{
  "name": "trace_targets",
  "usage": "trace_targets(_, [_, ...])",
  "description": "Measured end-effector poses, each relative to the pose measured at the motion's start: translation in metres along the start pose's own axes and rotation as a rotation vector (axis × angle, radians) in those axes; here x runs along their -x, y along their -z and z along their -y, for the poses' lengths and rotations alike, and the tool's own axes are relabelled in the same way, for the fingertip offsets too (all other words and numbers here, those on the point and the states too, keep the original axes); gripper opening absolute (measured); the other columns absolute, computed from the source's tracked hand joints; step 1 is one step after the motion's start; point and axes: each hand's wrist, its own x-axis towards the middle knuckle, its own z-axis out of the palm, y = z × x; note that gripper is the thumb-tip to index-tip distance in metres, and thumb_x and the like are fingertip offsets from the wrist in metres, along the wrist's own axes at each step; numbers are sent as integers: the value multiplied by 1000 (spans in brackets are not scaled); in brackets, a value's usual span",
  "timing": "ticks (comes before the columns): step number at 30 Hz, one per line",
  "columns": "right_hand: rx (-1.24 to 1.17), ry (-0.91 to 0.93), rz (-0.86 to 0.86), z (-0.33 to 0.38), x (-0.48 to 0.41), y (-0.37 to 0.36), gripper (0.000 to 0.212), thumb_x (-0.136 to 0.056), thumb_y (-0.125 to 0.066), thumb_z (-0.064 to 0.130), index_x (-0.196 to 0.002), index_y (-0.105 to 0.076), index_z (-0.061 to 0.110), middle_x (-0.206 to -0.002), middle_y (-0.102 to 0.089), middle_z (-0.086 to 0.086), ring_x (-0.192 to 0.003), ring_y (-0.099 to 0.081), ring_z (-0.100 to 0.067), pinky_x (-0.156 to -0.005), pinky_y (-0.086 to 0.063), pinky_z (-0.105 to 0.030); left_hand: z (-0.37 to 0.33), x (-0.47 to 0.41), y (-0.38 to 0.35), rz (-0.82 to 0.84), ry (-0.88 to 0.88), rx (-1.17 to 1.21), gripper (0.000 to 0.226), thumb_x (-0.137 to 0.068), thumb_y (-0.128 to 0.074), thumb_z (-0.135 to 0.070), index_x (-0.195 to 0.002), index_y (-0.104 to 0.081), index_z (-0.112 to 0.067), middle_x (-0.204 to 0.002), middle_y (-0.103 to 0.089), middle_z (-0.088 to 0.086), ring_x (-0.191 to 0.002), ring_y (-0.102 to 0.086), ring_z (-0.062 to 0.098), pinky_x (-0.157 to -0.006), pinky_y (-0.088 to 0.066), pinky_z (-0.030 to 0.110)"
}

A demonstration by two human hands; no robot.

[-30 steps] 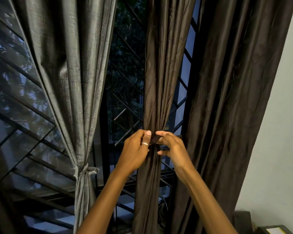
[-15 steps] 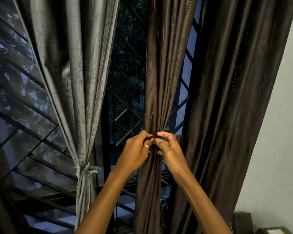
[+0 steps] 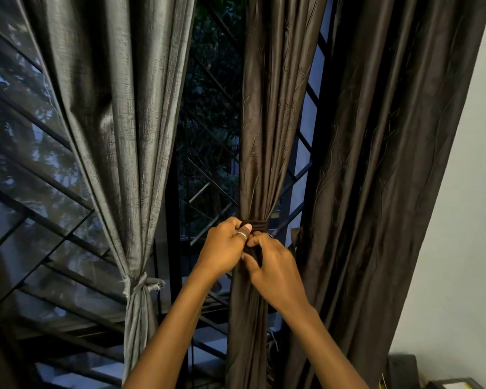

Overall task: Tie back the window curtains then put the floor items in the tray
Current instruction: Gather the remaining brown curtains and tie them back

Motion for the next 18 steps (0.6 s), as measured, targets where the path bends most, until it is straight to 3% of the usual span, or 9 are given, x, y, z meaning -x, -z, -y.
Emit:
trace_targets(5, [106,93,-81,1,1,3,30,-96,-61,15,-125,-57,19,-101,-72,-2,-87,-69,-19,-72,-56,-39,-2,1,0,19,48,189,23,-104,-50,-25,-89,-57,-9,-89,-68,9,-90,-71,20,-83,-62,41])
trace_targets(7, [139,114,-78,-1,0,5,29,-95,-59,11,-123,-64,15,-93,-74,-5,-79,-70,-20,-69,-56,-40,-2,2,0,14,40,174,19,-105,-50,-25,-93,-57,-11,-93,-71,4,-90,-72,16,-80,-63,41])
trace_targets(10, [109,101,-51,-6,-1,9,28,-94,-60,6,-118,-70,17,-91,-76,-2,-76,-70,-16,-69,-57,-37,4,1,2,42,-40,89,17,-105,-47,-29,-91,-53,-22,-93,-75,-4,-74,-74,12,-72,-62,44])
trace_targets(14, [27,101,-50,-14,-7,19,30,-96,-62,8,-122,-70,20,-105,-76,1,-90,-71,-10,-77,-59,-34,19,1,7,95,-159,-19,16,-105,-43,-39,-92,-50,-32,-74,-73,-4,-72,-71,13,-71,-59,51])
trace_targets(18, [121,183,-51,-12,-15,27,28,-96,-61,7,-121,-68,15,-115,-66,1,-102,-66,-14,-85,-57,-31,30,0,5,147,-232,7,14,-106,-40,-39,-96,-48,-32,-78,-73,-4,-71,-70,13,-66,-59,51])
